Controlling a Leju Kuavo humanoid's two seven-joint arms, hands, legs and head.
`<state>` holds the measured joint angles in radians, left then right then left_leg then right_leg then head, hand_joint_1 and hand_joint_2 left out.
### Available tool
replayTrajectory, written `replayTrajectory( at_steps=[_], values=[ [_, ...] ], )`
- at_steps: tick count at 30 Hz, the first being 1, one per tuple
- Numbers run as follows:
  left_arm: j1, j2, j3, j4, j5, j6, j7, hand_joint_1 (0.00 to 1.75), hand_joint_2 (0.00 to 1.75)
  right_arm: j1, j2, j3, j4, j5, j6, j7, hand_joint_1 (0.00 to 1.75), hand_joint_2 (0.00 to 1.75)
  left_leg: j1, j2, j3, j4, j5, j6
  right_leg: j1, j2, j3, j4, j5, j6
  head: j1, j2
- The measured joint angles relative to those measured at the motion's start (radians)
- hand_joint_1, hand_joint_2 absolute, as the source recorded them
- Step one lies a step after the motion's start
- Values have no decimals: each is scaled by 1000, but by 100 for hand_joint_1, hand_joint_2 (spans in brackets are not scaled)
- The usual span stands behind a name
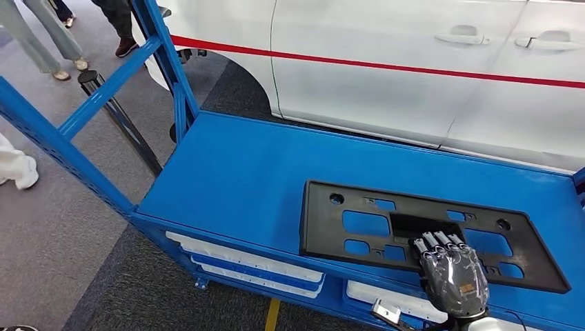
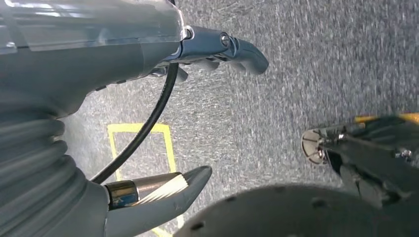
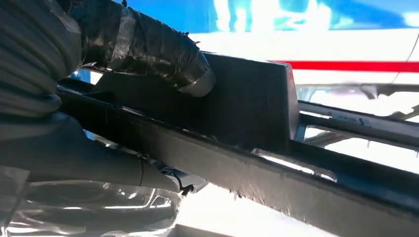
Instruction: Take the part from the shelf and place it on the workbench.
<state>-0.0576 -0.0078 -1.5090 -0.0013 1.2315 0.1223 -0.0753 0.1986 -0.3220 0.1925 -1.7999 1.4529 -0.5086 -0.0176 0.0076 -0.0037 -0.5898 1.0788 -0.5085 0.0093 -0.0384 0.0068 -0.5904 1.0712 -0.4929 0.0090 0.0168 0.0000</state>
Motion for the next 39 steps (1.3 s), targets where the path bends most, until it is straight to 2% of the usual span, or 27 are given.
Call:
replayTrajectory(
  at_steps=[3,4,5,6,7,8,10,11,14,15,16,19,20,21,22,23,24,25,27,30,31,33,34,35,36,37,39],
  values=[
    [0,-1,-2,0,-3,0,0,0,175,1,-11,10,-12,11,-7,4,175,175,3,1,-54,157,-121,-11,4,-4,-29,-1,22,-15,-1,0],
    [-1,-1,-4,0,-4,0,0,0,175,1,-13,13,-14,12,-9,4,175,175,3,1,-67,211,-149,-12,7,-6,-39,-1,30,-16,-1,0],
    [-1,-1,-5,0,-4,0,0,0,175,2,-16,15,-16,11,-10,3,175,175,3,1,-67,239,-157,-10,11,-7,-49,-1,38,-17,-1,0],
    [-1,-1,-6,0,-4,0,0,0,175,3,-19,18,-19,9,-10,3,175,175,2,1,-49,229,-144,-5,14,-7,-59,0,47,-17,-1,0],
    [-1,-1,-7,0,-4,0,0,0,175,4,-22,21,-24,5,-11,3,175,175,1,1,-13,186,-118,3,18,-8,-69,0,56,-18,-1,0],
    [-2,-1,-8,0,-4,-1,0,0,175,4,-26,24,-30,-1,-11,2,175,175,-3,1,38,114,-91,13,21,-7,-78,0,65,-17,-1,0],
    [-4,0,-8,1,-4,-1,0,0,175,8,-32,29,-46,-14,-13,2,175,175,-11,2,123,-22,-67,30,24,-8,-87,-4,82,-12,-1,0],
    [-5,0,-9,1,-4,-1,1,0,175,10,-34,30,-52,-20,-15,2,175,175,-15,2,143,-61,-65,33,22,-9,-87,-8,92,-6,-1,0],
    [-5,0,-11,1,-4,-1,2,0,175,15,-40,34,-67,-30,-18,0,175,175,-20,4,136,-91,-33,39,16,-11,-85,-30,120,16,-2,0],
    [-5,-1,-12,1,-4,-1,3,0,175,17,-43,35,-70,-30,-19,-1,175,175,-18,6,129,-100,-16,45,16,-10,-89,-27,106,20,-1,0],
    [-4,-1,-13,1,-4,-1,3,0,175,19,-45,36,-72,-31,-19,-1,175,175,-16,8,118,-109,2,50,17,-9,-96,-8,73,22,-1,0],
    [-2,-2,-15,1,-4,-1,4,0,175,23,-52,38,-74,-33,-19,-2,175,175,-16,13,75,-112,41,58,17,-7,-126,151,-75,27,0,0],
    [-2,-2,-15,1,-4,-1,4,0,175,24,-53,38,-74,-34,-19,-2,175,175,-17,14,58,-108,52,58,17,-7,-129,204,-95,29,0,0],
    [-2,-2,-16,1,-4,-2,5,0,175,26,-53,38,-74,-36,-19,-2,175,175,-17,14,39,-103,62,56,17,-7,-119,233,-89,31,0,0],
    [-2,-3,-16,1,-4,-2,7,0,175,27,-55,38,-74,-38,-19,-2,175,175,-17,14,20,-94,71,54,16,-7,-91,226,-65,33,0,0],
    [-2,-3,-16,1,-5,-2,9,0,175,28,-57,38,-75,-41,-19,-2,175,175,-17,14,1,-84,77,51,15,-8,-48,184,-38,34,0,0],
    [-2,-4,-17,1,-6,-3,12,0,175,28,-60,38,-77,-43,-19,-3,175,175,-17,14,-17,-71,83,48,16,-8,9,113,-30,32,0,0],
    [-2,-4,-17,1,-6,-3,16,0,175,29,-64,37,-80,-45,-19,-3,175,175,-18,14,-32,-58,87,44,18,-8,60,41,-35,28,-1,0],
    [-1,-4,-19,1,-8,-3,25,0,175,32,-69,34,-86,-50,-19,-3,175,175,-20,13,-45,-43,97,34,24,-7,110,-43,-62,17,0,0],
    [0,-3,-22,2,-10,-5,35,0,175,34,-72,29,-90,-55,-18,-3,175,175,-18,10,-54,-37,102,16,21,-9,93,-49,-43,-6,2,0],
    [0,-2,-23,2,-10,-6,37,0,175,34,-73,28,-91,-56,-18,-3,175,175,-17,8,-61,-21,78,10,18,-11,84,-52,-31,-15,1,0],
    [1,-2,-23,2,-10,-7,38,0,175,34,-73,27,-93,-58,-18,-3,175,175,-10,6,-84,63,-20,-4,15,-13,57,-53,-7,-25,-1,0],
    [0,-2,-23,2,-10,-7,39,0,175,35,-73,27,-94,-59,-18,-3,175,175,-5,6,-95,123,-67,-9,15,-13,43,-52,5,-26,-2,0],
    [0,-2,-23,2,-10,-7,40,0,175,36,-73,27,-95,-60,-18,-3,175,175,-2,6,-100,180,-95,-15,15,-13,27,-50,17,-24,-2,0],
    [0,-2,-24,2,-11,-7,41,0,175,36,-73,27,-95,-61,-18,-4,175,175,1,6,-96,216,-98,-18,15,-14,11,-47,28,-22,-2,0],
    [-1,-2,-24,2,-12,-7,42,0,175,36,-73,27,-95,-62,-18,-4,175,175,4,6,-78,222,-80,-20,14,-14,-4,-44,38,-19,-2,0],
    [-1,-2,-24,2,-14,-7,45,0,175,36,-73,25,-95,-65,-17,-4,175,175,6,5,8,131,-28,-19,13,-14,-31,-38,58,-12,-2,0]
  ],
)
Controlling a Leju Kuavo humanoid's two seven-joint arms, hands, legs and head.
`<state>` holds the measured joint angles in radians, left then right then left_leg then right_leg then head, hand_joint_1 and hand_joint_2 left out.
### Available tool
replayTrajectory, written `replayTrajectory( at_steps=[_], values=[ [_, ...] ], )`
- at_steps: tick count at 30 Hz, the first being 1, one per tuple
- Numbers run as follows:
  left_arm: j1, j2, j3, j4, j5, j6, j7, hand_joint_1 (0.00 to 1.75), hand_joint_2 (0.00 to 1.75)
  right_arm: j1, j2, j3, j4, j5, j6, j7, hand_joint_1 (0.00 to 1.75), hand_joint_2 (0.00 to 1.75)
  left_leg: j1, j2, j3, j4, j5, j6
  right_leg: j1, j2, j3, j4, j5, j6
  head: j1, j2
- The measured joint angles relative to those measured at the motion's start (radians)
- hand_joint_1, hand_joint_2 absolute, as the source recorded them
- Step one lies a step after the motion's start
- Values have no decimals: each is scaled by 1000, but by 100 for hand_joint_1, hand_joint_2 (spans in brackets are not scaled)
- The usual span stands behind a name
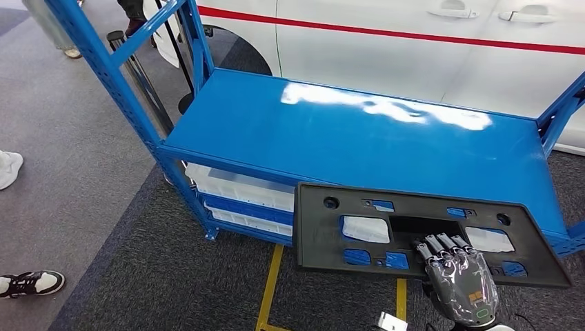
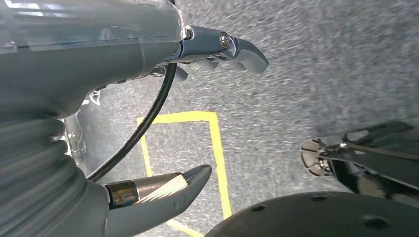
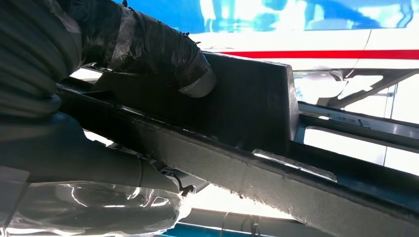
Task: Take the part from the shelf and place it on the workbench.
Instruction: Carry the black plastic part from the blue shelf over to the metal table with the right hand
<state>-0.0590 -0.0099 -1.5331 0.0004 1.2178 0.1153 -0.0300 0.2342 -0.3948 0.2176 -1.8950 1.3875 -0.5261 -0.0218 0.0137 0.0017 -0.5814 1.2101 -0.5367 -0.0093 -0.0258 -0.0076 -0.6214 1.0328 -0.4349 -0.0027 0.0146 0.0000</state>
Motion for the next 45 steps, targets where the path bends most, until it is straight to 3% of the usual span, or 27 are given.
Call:
replayTrajectory(
  at_steps=[2,3,4,6,8,10,11,12,14,16,18,20,22,23,26,27,28,30,31,33,35,37,38,40,42,43,45],
  values=[
    [-2,0,0,0,-2,0,3,0,175,1,0,-6,-2,-4,0,0,175,175,-3,-3,106,-149,1,7,0,0,-15,3,18,11,0,0],
    [-3,0,0,0,-3,0,5,0,175,1,0,-10,-4,-7,1,0,175,175,-6,-4,136,-199,-8,12,0,-1,-17,2,27,18,1,0],
    [-3,0,0,0,-3,0,6,0,175,1,0,-13,-5,-9,1,0,175,175,-9,-6,147,-224,-15,17,0,-2,-18,-2,37,25,1,0],
    [-3,0,0,0,-4,0,9,0,175,2,0,-18,-6,-13,2,-1,175,175,-11,-4,133,-231,2,32,-2,-2,-21,-10,52,40,1,0],
    [-2,0,0,0,-4,0,10,0,175,4,0,-20,-6,-15,2,-2,175,175,-11,2,108,-236,29,52,-4,0,-41,23,-1,47,2,0],
    [-2,0,0,0,-4,0,11,0,175,5,0,-23,-6,-16,2,-2,175,175,-15,8,76,-236,55,66,-4,2,-72,130,-111,49,2,0],
    [-1,0,0,0,-4,0,11,0,175,6,0,-24,-6,-17,3,-2,175,175,-18,9,60,-235,67,69,-3,3,-84,194,-151,49,2,0],
    [-1,0,0,0,-4,0,12,0,175,6,0,-25,-6,-18,5,-2,175,175,-22,10,42,-231,79,71,-1,3,-86,246,-165,50,2,0],
    [-1,0,0,0,-4,1,17,0,175,7,0,-28,-6,-23,10,-3,175,175,-27,10,4,-219,100,70,3,3,-50,266,-126,46,2,0],
    [-1,0,-1,0,-3,0,21,0,175,7,0,-33,-6,-29,17,-5,175,175,-30,10,-30,-201,115,67,10,3,49,156,-88,34,2,0],
    [-1,-1,-1,0,-3,-1,23,0,175,6,0,-39,-10,-37,25,-9,175,175,-32,9,-49,-186,128,59,17,3,139,23,-108,20,1,0],
    [-1,-2,-1,0,-2,-3,25,0,175,4,0,-42,-13,-44,33,-12,175,175,-32,9,-55,-184,143,48,24,3,160,-25,-121,8,2,0],
    [0,0,-1,1,0,-4,27,0,175,0,1,-42,-12,-48,39,-13,175,175,-31,7,-63,-180,140,35,19,-1,144,-28,-101,-7,3,0],
    [0,0,-1,1,0,-4,28,0,175,-1,1,-42,-12,-49,41,-14,175,175,-30,5,-73,-162,113,29,16,-3,133,-30,-88,-15,3,0],
    [1,1,-1,1,1,-5,28,0,175,-3,3,-42,-13,-51,44,-14,175,175,-17,3,-112,-9,-36,8,12,-5,88,-31,-49,-26,1,0],
    [0,1,-1,1,1,-5,28,0,175,-3,3,-42,-13,-52,44,-14,175,175,-12,3,-118,50,-61,2,11,-5,72,-29,-37,-24,1,0],
    [0,1,0,1,1,-5,28,0,175,-3,4,-42,-13,-52,45,-14,175,175,-7,3,-115,89,-61,-3,10,-5,55,-26,-25,-21,1,0],
    [-1,1,-1,1,1,-5,28,0,175,-3,4,-42,-13,-52,45,-14,175,175,1,3,-63,73,-7,-10,6,-5,20,-17,-4,-13,1,0],
    [-1,2,-1,1,1,-5,28,0,175,-3,4,-42,-13,-52,45,-14,175,175,5,2,-12,18,18,-13,4,-5,5,-10,5,-8,1,0],
    [-4,2,-1,1,1,-5,28,0,175,-4,4,-42,-13,-52,46,-14,175,175,6,0,96,-131,11,-10,3,-6,-17,2,20,5,1,0],
    [-5,2,-1,1,3,-5,27,0,175,-8,4,-43,-14,-52,48,-14,175,175,-1,-4,143,-217,-14,3,3,-7,-24,2,38,20,2,0],
    [-5,3,0,1,5,-7,26,0,175,-14,4,-43,-13,-53,51,-15,175,175,-4,-3,132,-228,2,22,0,-5,-28,-4,52,35,2,0],
    [-4,3,0,1,6,-8,25,0,175,-16,5,-43,-12,-54,53,-15,175,175,-4,0,123,-230,14,32,-2,-3,-33,3,36,39,2,0],
    [-3,4,-1,1,7,-11,23,0,175,-22,5,-43,-10,-57,57,-16,175,175,-4,6,96,-233,40,48,-5,1,-55,74,-56,43,3,0],
    [-2,5,-1,1,8,-13,21,0,175,-32,5,-43,-6,-62,62,-16,175,175,-9,9,65,-230,65,57,-3,2,-78,198,-153,43,3,0],
    [-2,6,-1,1,8,-14,21,0,175,-37,5,-43,-4,-64,64,-16,175,175,-12,9,48,-228,77,58,-2,2,-82,251,-170,43,3,0],
    [-2,7,0,1,9,-15,19,0,175,-45,5,-43,0,-69,69,-17,175,175,-16,9,10,-217,98,57,0,3,-48,271,-129,40,3,0]
  ],
)
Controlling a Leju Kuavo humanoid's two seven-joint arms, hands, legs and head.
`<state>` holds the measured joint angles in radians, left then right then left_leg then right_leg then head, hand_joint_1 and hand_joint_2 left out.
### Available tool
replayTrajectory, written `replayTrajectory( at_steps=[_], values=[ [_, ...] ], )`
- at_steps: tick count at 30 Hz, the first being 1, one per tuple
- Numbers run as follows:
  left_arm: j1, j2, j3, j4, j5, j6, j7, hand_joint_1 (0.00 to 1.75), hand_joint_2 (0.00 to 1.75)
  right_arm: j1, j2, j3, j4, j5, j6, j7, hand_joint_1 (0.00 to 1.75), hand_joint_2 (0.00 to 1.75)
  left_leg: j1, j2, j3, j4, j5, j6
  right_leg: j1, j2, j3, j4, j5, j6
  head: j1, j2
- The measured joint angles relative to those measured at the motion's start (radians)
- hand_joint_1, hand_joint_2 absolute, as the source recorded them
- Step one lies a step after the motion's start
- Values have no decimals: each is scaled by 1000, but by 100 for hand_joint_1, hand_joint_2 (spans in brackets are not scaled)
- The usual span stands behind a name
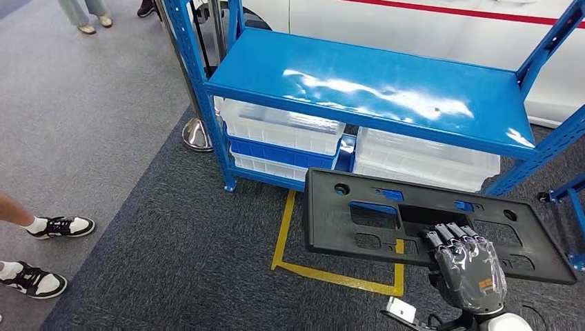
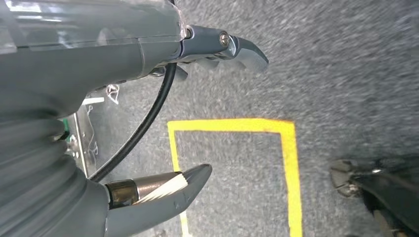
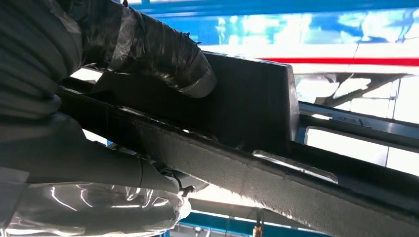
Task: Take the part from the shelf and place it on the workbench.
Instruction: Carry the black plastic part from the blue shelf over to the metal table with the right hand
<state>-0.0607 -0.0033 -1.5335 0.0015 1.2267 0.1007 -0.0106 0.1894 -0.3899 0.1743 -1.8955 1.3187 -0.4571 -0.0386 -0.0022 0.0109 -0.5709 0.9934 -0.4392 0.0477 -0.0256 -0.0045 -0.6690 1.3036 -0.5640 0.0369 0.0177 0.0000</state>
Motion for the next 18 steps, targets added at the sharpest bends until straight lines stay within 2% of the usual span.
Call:
replayTrajectory(
  at_steps=[1,2,3,4,5,6,7,8,9,10,12,13,14,15,16,17,18],
  values=[
    [0,0,0,0,0,0,0,0,175,-5,0,0,2,-2,2,0,175,175,-1,0,-18,8,8,-2,2,0,42,-41,29,-3,0,0],
    [0,0,0,0,1,0,-1,0,175,-11,0,0,3,-3,3,-1,175,175,-2,0,-34,17,15,-5,3,0,94,-106,42,-8,0,0],
    [0,0,0,0,1,-1,-2,0,175,-17,0,0,4,-4,4,-1,175,175,-3,-1,-46,25,20,-9,7,1,145,-180,36,-13,0,0],
    [0,0,0,0,1,-1,-3,0,175,-23,0,0,4,-6,6,-1,175,175,-5,-1,-53,32,27,-14,10,1,182,-237,23,-18,-1,0],
    [0,1,0,0,1,-2,-4,0,175,-29,0,0,5,-7,9,-1,175,175,-5,-1,-58,35,34,-19,14,2,200,-271,9,-24,-1,0],
    [0,2,0,0,2,-3,-5,0,175,-35,0,0,6,-8,14,-1,175,175,-6,-1,-61,36,42,-25,17,2,204,-285,7,-30,-1,0],
    [1,4,0,0,2,-3,-6,0,175,-41,0,0,8,-9,19,-1,175,175,-6,-2,-63,35,50,-30,16,0,196,-284,14,-37,-1,0],
    [1,6,0,1,3,-5,-6,0,175,-48,1,0,10,-10,24,-1,175,175,-5,-3,-69,40,43,-36,15,-1,186,-285,24,-45,-1,0],
    [1,8,0,1,4,-6,-6,0,175,-54,1,0,12,-11,27,-1,175,175,-4,-4,-78,56,19,-42,12,-4,175,-286,35,-55,-1,0],
    [1,9,0,1,5,-8,-6,0,175,-59,2,0,14,-13,30,-1,175,175,-2,-6,-90,89,-23,-47,10,-6,160,-287,48,-62,-2,0],
    [2,10,0,1,6,-10,-7,0,175,-66,2,0,16,-19,33,-1,175,175,3,-6,-117,200,-125,-55,12,-8,130,-284,72,-70,-3,0],
    [1,11,0,1,7,-10,-8,0,175,-68,2,0,18,-21,35,-1,175,175,4,-6,-125,259,-153,-58,13,-8,113,-281,84,-70,-3,0],
    [1,12,0,1,8,-11,-8,0,175,-69,2,0,20,-23,36,-1,175,175,5,-6,-123,300,-155,-60,14,-8,94,-277,96,-70,-3,0],
    [1,12,0,1,8,-11,-9,0,175,-70,2,0,22,-25,36,0,175,175,5,-7,-109,312,-136,-59,15,-8,76,-273,107,-69,-3,0],
    [1,13,0,1,9,-11,-10,0,175,-71,2,0,23,-25,37,0,175,175,5,-7,-76,289,-105,-55,16,-8,58,-269,118,-68,-3,0],
    [0,14,0,1,9,-11,-11,0,175,-72,2,0,23,-25,37,0,175,175,4,-7,-27,233,-80,-49,17,-8,43,-265,129,-66,-3,0],
    [0,16,0,1,9,-11,-12,0,175,-72,2,0,23,-25,37,0,175,175,2,-7,30,156,-76,-41,19,-8,31,-263,139,-64,-3,0]
  ],
)
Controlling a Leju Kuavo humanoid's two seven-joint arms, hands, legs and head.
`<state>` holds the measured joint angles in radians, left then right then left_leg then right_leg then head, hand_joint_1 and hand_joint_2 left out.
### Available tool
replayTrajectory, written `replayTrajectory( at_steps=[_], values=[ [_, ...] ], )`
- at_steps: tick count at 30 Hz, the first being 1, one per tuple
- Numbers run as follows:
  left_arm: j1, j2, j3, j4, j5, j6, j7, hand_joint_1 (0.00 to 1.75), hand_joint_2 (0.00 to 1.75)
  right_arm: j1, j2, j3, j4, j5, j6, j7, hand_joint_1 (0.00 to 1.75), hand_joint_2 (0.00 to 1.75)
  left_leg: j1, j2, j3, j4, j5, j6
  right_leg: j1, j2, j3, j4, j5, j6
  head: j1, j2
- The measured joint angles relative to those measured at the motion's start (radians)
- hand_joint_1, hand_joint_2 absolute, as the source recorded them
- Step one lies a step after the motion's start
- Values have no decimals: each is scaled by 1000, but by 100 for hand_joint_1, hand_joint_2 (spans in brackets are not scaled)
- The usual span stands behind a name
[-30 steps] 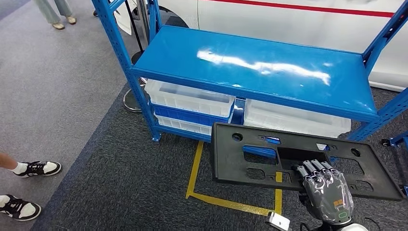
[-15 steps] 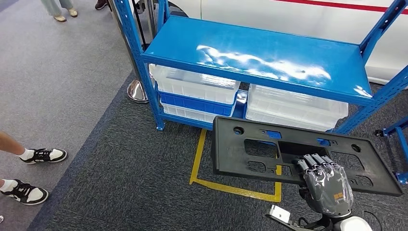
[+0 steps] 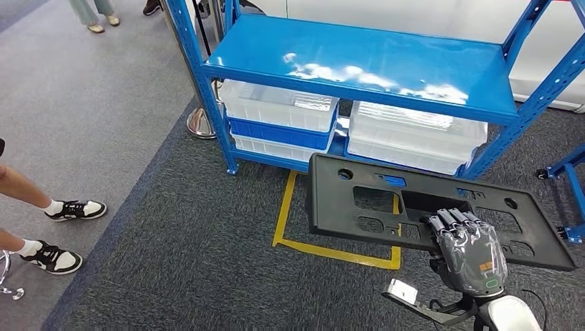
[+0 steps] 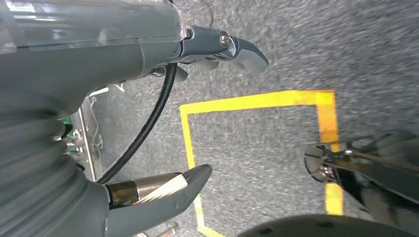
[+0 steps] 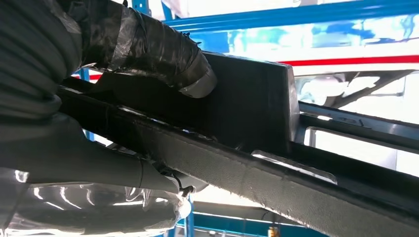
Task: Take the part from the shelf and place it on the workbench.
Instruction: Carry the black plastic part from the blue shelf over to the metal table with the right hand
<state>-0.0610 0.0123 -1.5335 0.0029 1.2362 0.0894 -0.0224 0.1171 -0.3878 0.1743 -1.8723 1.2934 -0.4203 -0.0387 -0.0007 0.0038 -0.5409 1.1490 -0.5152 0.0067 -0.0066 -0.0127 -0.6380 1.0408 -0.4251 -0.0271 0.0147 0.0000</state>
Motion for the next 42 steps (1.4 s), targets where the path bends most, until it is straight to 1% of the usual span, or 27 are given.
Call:
replayTrajectory(
  at_steps=[2,3,5,6,7,9,10,11,12,13,14,15,17,18,20,22,25,26,27,28,29,31,33,36,37,40,42],
  values=[
    [-2,4,0,0,0,0,-2,0,175,-3,0,0,0,-2,0,0,175,175,-5,0,85,-132,-19,11,0,-2,-10,-1,20,9,0,0],
    [-3,5,0,1,1,0,-3,0,175,-5,0,0,0,-5,1,0,175,175,-8,0,100,-165,-27,14,-2,-3,-12,-5,31,15,0,0],
    [-4,5,0,1,2,-1,-4,0,175,-8,0,0,1,-10,1,0,175,175,-9,3,91,-184,-4,23,-5,-3,-15,-16,49,28,0,0],
    [-4,5,0,1,3,-1,-4,0,175,-9,0,0,2,-11,2,0,175,175,-7,5,83,-193,12,30,-5,0,-21,-11,36,34,0,0],
    [-4,5,0,1,4,-2,-4,0,175,-10,0,0,3,-12,2,0,175,175,-4,7,72,-201,29,37,-5,4,-31,12,1,38,1,0],
    [-4,4,0,1,5,-2,-4,0,175,-11,0,0,6,-12,2,0,175,175,-2,10,42,-205,59,45,-6,9,-55,110,-105,43,2,0],
    [-3,4,0,1,6,-2,-4,0,175,-11,0,0,8,-12,2,1,175,175,-3,10,23,-202,72,45,-8,10,-65,174,-144,46,2,0],
    [-3,4,0,1,6,-2,-4,0,175,-11,0,0,10,-13,2,1,175,175,-3,10,2,-197,84,44,-9,10,-67,225,-156,49,2,0],
    [-3,4,0,1,6,-2,-4,0,175,-11,0,0,12,-13,2,1,175,175,-2,10,-21,-189,96,42,-10,10,-57,253,-144,52,2,0],
    [-3,4,0,1,6,-2,-4,0,175,-11,0,0,13,-13,2,1,175,175,-1,10,-44,-180,106,39,-12,10,-33,250,-116,55,2,0],
    [-3,4,0,1,6,-2,-4,0,175,-12,0,0,14,-13,2,1,175,175,1,10,-66,-168,114,34,-15,10,8,212,-86,57,2,0],
    [-3,4,0,1,6,-3,-4,0,175,-13,0,0,14,-13,2,1,175,175,2,9,-85,-156,120,29,-17,10,59,148,-82,60,2,0],
    [-2,5,0,1,6,-3,-4,0,175,-15,0,0,14,-13,2,0,175,175,0,8,-110,-134,132,18,-15,12,144,20,-114,54,1,0],
    [-2,5,0,1,6,-3,-4,0,175,-16,0,0,15,-13,2,0,175,175,-1,8,-115,-128,138,12,-11,14,161,-13,-134,49,1,0],
    [0,5,0,1,7,-3,-5,0,175,-18,0,0,16,-13,2,0,175,175,-1,7,-121,-126,151,1,-9,12,155,-21,-132,33,2,0],
    [1,5,0,1,8,-2,-15,0,175,-19,0,0,16,-14,3,1,175,175,2,6,-138,-98,112,-11,-11,10,137,-21,-116,15,3,0],
    [2,4,0,1,6,-1,-30,0,175,-19,1,0,16,-17,7,3,175,175,5,5,-184,60,-22,-24,-11,11,104,-20,-88,2,2,0],
    [2,4,0,1,5,-1,-32,0,175,-18,1,0,16,-18,10,3,175,175,5,5,-194,118,-42,-24,-10,14,92,-19,-79,2,2,0],
    [2,4,0,1,4,-1,-32,0,175,-17,1,0,16,-18,12,3,175,175,5,5,-195,154,-42,-23,-8,17,81,-18,-71,2,2,0],
    [3,4,0,1,3,-1,-33,0,175,-17,1,0,16,-18,13,3,175,175,4,4,-177,152,-26,-19,-6,20,72,-17,-63,3,2,0],
    [3,4,0,1,2,-1,-33,0,175,-16,1,0,16,-19,13,3,175,175,3,1,-139,110,-1,-12,-3,25,64,-17,-56,3,2,0],
    [4,7,0,1,1,0,-33,0,175,-17,1,0,16,-20,14,3,175,175,-1,-21,-35,-40,28,12,0,33,55,-17,-46,6,3,0],
    [4,9,0,2,1,2,-34,0,175,-18,1,0,16,-20,14,3,175,175,-5,-37,31,-143,25,28,-4,39,51,-19,-37,15,2,0],
    [3,10,0,2,1,2,-36,0,175,-17,1,0,16,-21,14,3,175,175,-6,-24,46,-185,34,36,-7,49,48,-27,-27,34,2,0],
    [3,10,0,2,1,2,-36,0,175,-17,1,0,16,-21,14,3,175,175,-3,-16,50,-199,43,39,-5,46,39,-11,-41,39,3,0],
    [3,9,0,2,1,2,-37,0,175,-18,1,0,16,-22,15,4,175,175,2,8,48,-214,57,45,-7,26,-31,137,-128,48,4,0],
    [4,9,0,2,2,3,-39,0,175,-14,1,0,17,-26,19,5,175,175,1,22,40,-203,54,43,-12,22,-71,229,-155,56,4,0]
  ],
)
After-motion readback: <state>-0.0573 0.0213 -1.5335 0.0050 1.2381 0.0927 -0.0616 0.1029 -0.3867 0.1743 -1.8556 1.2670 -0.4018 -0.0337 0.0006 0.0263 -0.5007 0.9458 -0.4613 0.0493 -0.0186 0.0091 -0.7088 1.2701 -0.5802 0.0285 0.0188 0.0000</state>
